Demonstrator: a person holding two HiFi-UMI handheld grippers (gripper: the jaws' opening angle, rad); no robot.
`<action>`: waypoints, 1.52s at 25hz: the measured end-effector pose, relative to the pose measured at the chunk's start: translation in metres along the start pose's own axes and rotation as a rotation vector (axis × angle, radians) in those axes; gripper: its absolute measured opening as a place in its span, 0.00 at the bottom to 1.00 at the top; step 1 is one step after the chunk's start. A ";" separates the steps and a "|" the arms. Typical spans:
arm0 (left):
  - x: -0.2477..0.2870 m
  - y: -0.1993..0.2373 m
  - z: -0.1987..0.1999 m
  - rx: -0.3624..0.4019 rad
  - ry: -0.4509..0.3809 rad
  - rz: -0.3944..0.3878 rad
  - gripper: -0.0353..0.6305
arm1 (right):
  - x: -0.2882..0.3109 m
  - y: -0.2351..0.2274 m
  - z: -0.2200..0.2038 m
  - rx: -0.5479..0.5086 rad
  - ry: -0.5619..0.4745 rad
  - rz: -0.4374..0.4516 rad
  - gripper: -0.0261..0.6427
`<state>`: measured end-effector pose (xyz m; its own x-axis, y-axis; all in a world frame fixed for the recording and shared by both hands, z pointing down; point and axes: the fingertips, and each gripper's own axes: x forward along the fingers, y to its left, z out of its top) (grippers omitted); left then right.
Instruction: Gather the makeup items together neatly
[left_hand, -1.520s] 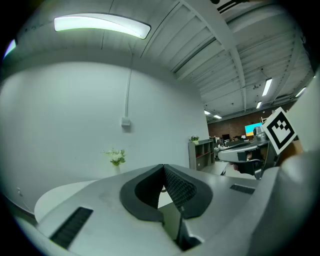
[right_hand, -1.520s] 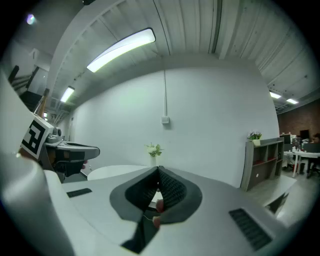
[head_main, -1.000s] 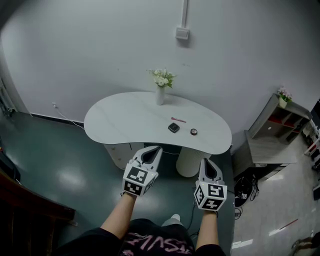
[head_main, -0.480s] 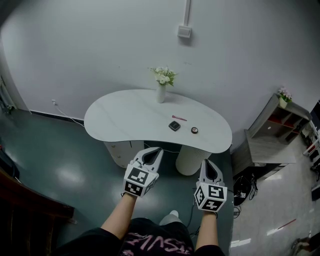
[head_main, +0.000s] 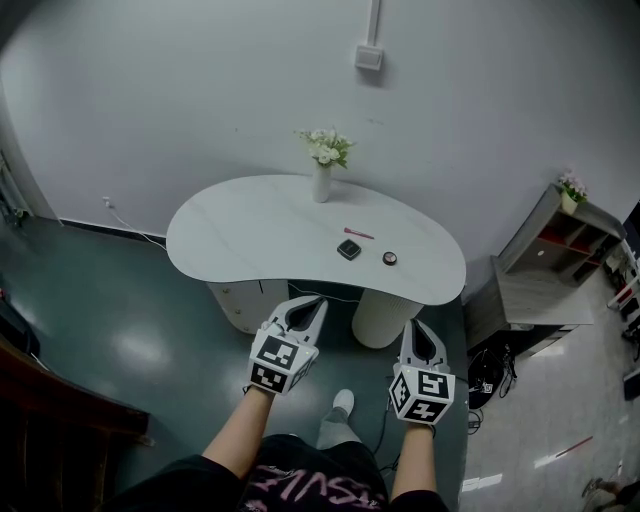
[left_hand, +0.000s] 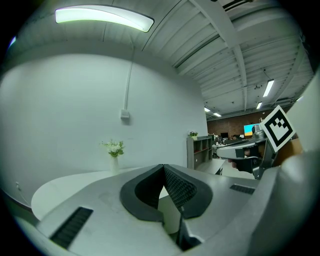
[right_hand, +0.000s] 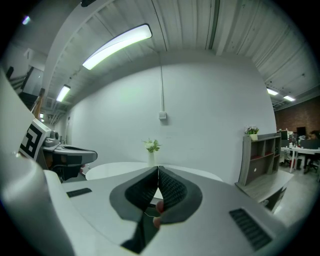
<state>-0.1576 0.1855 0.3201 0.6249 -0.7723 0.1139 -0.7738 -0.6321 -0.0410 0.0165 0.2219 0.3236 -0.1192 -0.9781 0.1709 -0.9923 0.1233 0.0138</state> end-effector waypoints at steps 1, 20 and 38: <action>0.002 0.001 0.000 0.000 0.003 0.001 0.07 | 0.002 -0.001 0.000 0.004 0.001 0.000 0.13; 0.074 0.043 -0.024 -0.024 0.082 0.019 0.07 | 0.089 -0.023 -0.014 0.032 0.062 0.032 0.13; 0.178 0.082 -0.039 -0.044 0.159 0.050 0.07 | 0.197 -0.068 -0.019 0.058 0.121 0.069 0.13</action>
<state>-0.1145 -0.0012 0.3757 0.5637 -0.7812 0.2684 -0.8097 -0.5868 -0.0076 0.0610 0.0239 0.3750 -0.1860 -0.9396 0.2872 -0.9826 0.1767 -0.0581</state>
